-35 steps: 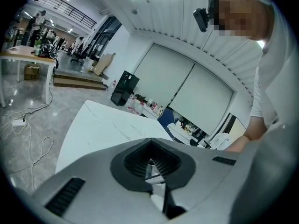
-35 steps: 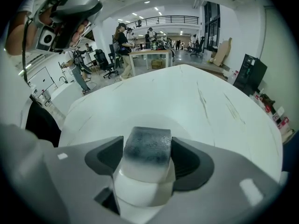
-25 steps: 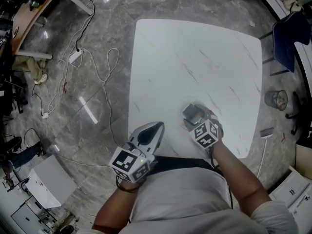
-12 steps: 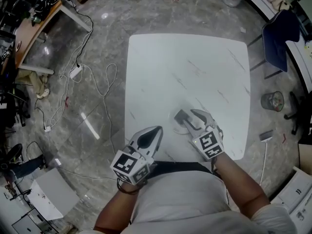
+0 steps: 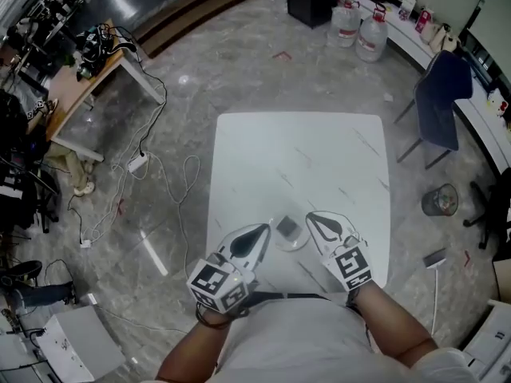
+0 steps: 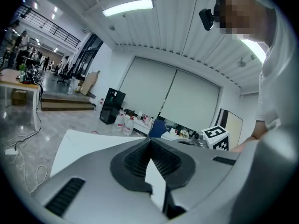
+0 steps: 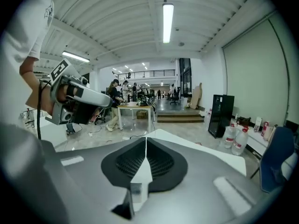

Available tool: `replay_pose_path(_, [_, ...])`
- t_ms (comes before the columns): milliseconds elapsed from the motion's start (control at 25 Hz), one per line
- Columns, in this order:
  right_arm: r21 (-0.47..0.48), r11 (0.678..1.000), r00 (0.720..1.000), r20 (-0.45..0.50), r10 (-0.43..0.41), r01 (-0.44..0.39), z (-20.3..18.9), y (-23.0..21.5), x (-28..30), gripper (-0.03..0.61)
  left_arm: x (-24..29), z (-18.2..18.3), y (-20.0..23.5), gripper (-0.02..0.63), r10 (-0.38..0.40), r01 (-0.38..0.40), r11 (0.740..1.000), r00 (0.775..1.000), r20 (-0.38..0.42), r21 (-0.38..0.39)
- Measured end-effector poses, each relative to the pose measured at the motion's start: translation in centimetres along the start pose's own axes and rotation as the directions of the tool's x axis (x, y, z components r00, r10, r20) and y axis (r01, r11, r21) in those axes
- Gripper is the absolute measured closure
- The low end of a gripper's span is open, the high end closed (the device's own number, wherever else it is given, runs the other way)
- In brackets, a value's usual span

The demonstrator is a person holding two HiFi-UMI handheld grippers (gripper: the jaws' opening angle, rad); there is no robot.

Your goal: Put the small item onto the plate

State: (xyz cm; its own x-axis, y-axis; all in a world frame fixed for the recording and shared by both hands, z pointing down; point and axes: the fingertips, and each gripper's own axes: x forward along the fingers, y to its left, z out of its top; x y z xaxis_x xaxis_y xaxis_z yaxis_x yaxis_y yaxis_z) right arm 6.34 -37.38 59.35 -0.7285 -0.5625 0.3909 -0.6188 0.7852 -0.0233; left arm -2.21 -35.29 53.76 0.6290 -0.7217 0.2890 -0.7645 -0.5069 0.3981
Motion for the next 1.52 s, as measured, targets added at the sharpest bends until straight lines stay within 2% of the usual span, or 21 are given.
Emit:
replay_pose_path(160, [0.011,1.000,0.997,0.079,0.005,-0.006,4.8,-0.1,-3.0,0.575,-0.6,3.5,-2.1,0.609,-0.005,0.003,1.000,0.999,0.050,0.028])
replay_pose_path(360, [0.046,0.997,0.986,0.162,0.048,-0.056,10.7,-1.5,-6.2,0.575,-0.4,8.3,-4.7,0.609,-0.016,0.007,0.997,0.993,0.116,0.074])
replay_pose_path(560, [0.025,0.999,0.975,0.218,0.038,-0.045,16.7,-2.3,-9.2,0.575,-0.8,12.3,-6.8,0.609,-0.038,0.017,0.993,0.982,0.183,0.114])
replay_pose_path(720, [0.008,0.997,0.954,0.292,0.070,-0.076,20.4,-1.5,-11.3,0.575,-1.7,15.6,-8.6,0.609,-0.049,0.016,0.989,0.973,0.226,0.145])
replay_pose_path(920, [-0.022,0.997,0.943,0.326,0.075,-0.072,23.3,-1.9,-12.9,0.576,-2.2,18.9,-11.1,0.609,-0.059,0.005,0.980,0.962,0.265,0.199])
replay_pose_path(1080, [-0.037,0.997,0.935,0.346,0.076,-0.067,24.8,-1.8,-13.4,0.577,-2.6,20.2,-11.8,0.609,-0.058,-0.006,0.974,0.958,0.280,0.226])
replay_pose_path(1520, [-0.053,0.997,0.931,0.358,0.075,-0.061,25.7,-1.5,-14.1,0.577,-2.8,20.5,-12.2,0.609,-0.059,-0.005,0.977,0.953,0.296,0.211])
